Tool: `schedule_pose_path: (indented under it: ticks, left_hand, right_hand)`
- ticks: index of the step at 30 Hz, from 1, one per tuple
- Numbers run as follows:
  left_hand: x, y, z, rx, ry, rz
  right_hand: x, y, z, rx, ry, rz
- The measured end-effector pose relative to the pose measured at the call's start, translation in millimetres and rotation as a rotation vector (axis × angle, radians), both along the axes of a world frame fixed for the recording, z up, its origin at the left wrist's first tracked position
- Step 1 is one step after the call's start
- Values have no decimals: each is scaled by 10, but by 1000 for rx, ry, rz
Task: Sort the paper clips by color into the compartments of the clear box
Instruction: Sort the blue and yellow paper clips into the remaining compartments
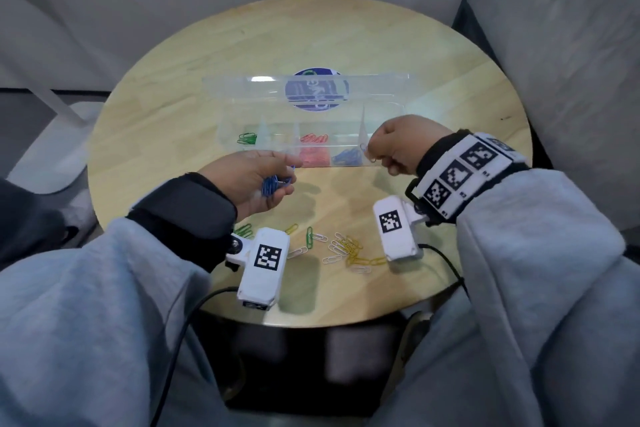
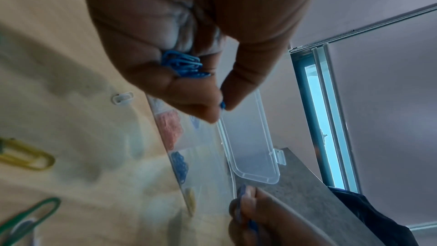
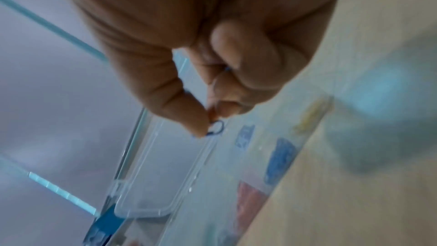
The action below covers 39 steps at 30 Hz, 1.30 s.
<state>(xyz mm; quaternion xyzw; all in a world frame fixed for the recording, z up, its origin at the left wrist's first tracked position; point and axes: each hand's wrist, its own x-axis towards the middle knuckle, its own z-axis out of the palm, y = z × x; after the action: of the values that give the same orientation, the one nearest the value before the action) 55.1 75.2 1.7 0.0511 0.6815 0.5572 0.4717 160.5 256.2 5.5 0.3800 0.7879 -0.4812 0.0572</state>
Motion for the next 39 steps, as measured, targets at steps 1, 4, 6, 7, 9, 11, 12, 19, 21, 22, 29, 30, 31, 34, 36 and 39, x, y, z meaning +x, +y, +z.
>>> schedule_pose_path:
  ticks: [1,4,6,7,9,11,12,19,21,22,29,30,31,34,36,39]
  left_hand:
    - [-7,19,20,-6,12,-15]
    - [-32,99,85,-27,59,-64]
    - [-45,184,138,-27,84,-75]
    - [-47,234,167,-20,87,-69]
    - [-60,336,214,2,80,-30]
    - [-76,444,242,42,62,24]
    - [-81,501,247,71,54,46]
    - [30,898,239,157,38,93]
    - [44,975,195,141,78,83]
    - [55,996,181,139,92,87]
    - [-16,847,125,113,285,76]
    - [-29,793,110,83,363,32]
    - [-33,731,97,14,484,-38]
    - [-59,511,27,-282,912,-224]
    - [-93,365,-5,-473,1081,-268]
    - [-195,180,-42,-784,1304,-278]
  right_hand:
    - [-40,13,-9,-11,58,-61]
    - [-166,-27,-7,-115,248,-208]
    - [-247,-73,-33,-174,312,-217]
    - [-282,-78,-50,-165,304,-197]
    - [-315,-76,-62,-122,246,-154]
    - [-291,-75,-37,-186,267,-179]
    - [-272,-58,-34,-254,307,-199]
    - [-32,84,26,-234,374,-145]
    - [56,121,15,-174,306,-99]
    - [92,134,-7,-145,268,-72]
    - [229,134,-92,67,9,52]
    - [228,125,-90,99,-26,74]
    - [223,111,-88,127,-55,99]
    - [202,80,-78,192,-104,159]
    - [193,79,-74,248,-95,186]
    - [167,95,-63,381,-11,205]
